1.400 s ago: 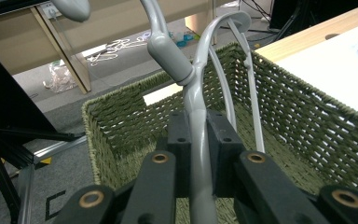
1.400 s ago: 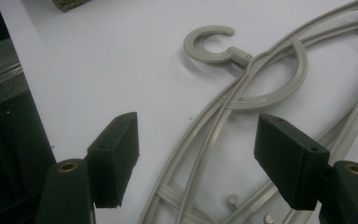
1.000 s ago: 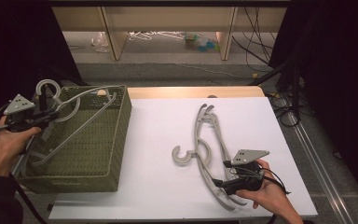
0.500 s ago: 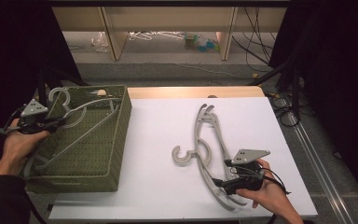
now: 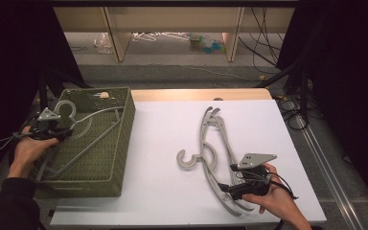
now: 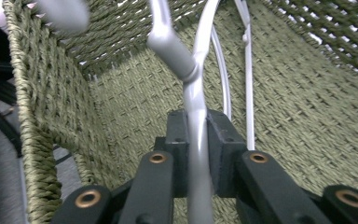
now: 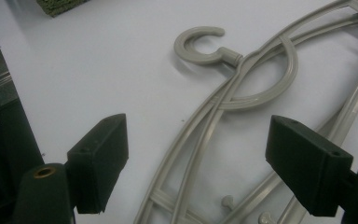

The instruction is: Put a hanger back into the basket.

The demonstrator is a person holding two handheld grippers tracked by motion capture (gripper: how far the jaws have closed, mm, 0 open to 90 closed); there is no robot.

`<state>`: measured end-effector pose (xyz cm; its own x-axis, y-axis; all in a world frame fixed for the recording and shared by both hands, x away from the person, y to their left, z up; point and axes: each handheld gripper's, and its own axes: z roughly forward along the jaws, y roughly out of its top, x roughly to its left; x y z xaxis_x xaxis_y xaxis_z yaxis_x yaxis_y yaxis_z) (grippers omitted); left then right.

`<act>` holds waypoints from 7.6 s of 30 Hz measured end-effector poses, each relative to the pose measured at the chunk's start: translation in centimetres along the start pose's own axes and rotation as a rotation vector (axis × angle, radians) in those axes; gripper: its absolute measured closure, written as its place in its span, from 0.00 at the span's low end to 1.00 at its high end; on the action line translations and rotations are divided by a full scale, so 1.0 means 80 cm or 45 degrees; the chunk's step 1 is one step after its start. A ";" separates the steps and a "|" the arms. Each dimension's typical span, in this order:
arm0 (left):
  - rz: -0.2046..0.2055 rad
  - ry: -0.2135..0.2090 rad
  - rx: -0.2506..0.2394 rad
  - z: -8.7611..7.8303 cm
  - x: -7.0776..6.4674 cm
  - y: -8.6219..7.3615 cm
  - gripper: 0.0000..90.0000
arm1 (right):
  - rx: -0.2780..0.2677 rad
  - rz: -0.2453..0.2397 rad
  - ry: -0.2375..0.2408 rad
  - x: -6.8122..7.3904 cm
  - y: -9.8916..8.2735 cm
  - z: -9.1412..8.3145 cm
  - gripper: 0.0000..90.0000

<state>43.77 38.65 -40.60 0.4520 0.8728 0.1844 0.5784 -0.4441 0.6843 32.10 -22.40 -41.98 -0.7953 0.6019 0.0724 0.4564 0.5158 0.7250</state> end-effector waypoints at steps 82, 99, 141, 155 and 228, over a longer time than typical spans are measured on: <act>0.022 -0.476 -0.625 -0.055 -0.340 -0.015 0.20 | -0.029 0.005 -0.043 0.000 -0.010 0.019 0.23; 0.076 -0.474 -0.625 -0.055 -0.346 -0.015 0.20 | 0.033 -0.009 -0.062 0.004 0.002 0.044 0.26; 0.095 -0.464 -0.599 -0.049 -0.343 -0.017 0.22 | 0.339 0.137 0.034 -0.015 0.030 0.097 0.80; 0.104 -0.457 -0.596 -0.049 -0.341 -0.017 0.22 | 0.315 -0.016 0.028 -0.007 0.039 0.066 0.91; 0.847 -0.692 -0.354 -0.011 -0.389 0.087 0.84 | 0.096 -0.325 0.174 0.005 0.045 -0.005 0.79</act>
<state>33.12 8.62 -40.92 0.9340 0.2051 0.2924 -0.0707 -0.6964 0.7142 33.25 -20.52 -39.05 -0.9322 0.3617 -0.0107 0.2588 0.6872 0.6788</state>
